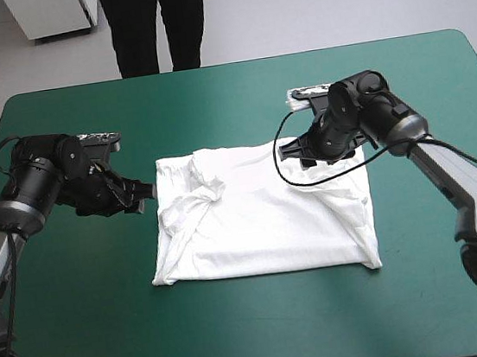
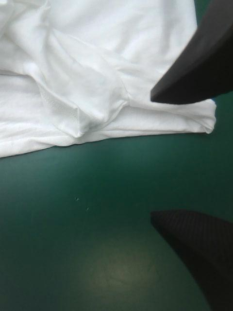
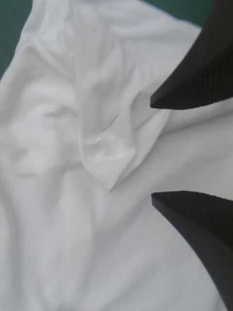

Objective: Fold the cloth

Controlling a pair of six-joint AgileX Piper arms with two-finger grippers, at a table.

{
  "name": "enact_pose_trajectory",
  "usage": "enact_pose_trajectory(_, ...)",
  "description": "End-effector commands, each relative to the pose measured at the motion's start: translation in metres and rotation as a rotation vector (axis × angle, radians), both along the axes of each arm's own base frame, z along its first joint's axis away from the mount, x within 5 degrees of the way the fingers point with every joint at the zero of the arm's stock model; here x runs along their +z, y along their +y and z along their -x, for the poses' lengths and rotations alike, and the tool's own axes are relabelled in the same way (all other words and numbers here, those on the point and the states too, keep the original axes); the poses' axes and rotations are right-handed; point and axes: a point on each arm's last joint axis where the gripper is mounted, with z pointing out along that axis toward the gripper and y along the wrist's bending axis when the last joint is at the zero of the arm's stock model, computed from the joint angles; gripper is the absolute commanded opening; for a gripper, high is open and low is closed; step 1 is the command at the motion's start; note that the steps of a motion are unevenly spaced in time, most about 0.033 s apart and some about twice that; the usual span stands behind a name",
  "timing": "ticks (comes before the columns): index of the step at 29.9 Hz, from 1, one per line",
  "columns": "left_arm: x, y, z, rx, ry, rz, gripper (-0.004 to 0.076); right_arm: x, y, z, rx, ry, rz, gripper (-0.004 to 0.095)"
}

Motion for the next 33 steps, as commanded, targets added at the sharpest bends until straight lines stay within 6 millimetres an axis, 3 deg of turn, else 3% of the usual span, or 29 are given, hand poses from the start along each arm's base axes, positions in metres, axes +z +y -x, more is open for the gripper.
enact_pose_trajectory(1,0.028,0.000,0.014,0.014,-0.096,0.053,0.0454,0.037,-0.018,0.029,-0.028,-0.074,0.027,0.0495)
enact_pose_trajectory(7,0.049,-0.008,0.033,0.020,-0.154,0.134,0.0454,0.041,-0.037,0.072,-0.079,-0.069,0.007,0.0495)
enact_pose_trajectory(10,0.048,-0.018,0.043,-0.007,-0.162,0.095,0.0454,0.041,-0.047,0.095,-0.106,-0.061,-0.005,0.0495)
enact_pose_trajectory(13,0.034,-0.028,0.055,-0.008,-0.146,0.028,0.0454,0.041,-0.056,0.118,-0.140,-0.057,-0.023,0.0495)
enact_pose_trajectory(18,-0.006,-0.042,0.070,-0.014,-0.051,0.021,0.0454,0.041,-0.068,0.146,-0.167,-0.053,-0.032,0.0495)
enact_pose_trajectory(26,-0.053,-0.043,0.076,-0.004,-0.003,0.048,0.0454,0.047,-0.074,0.160,-0.173,-0.063,-0.038,0.0495)
enact_pose_trajectory(33,-0.070,-0.045,0.064,0.005,0.001,0.036,0.0454,0.047,-0.074,0.159,-0.173,-0.065,-0.039,0.0495)
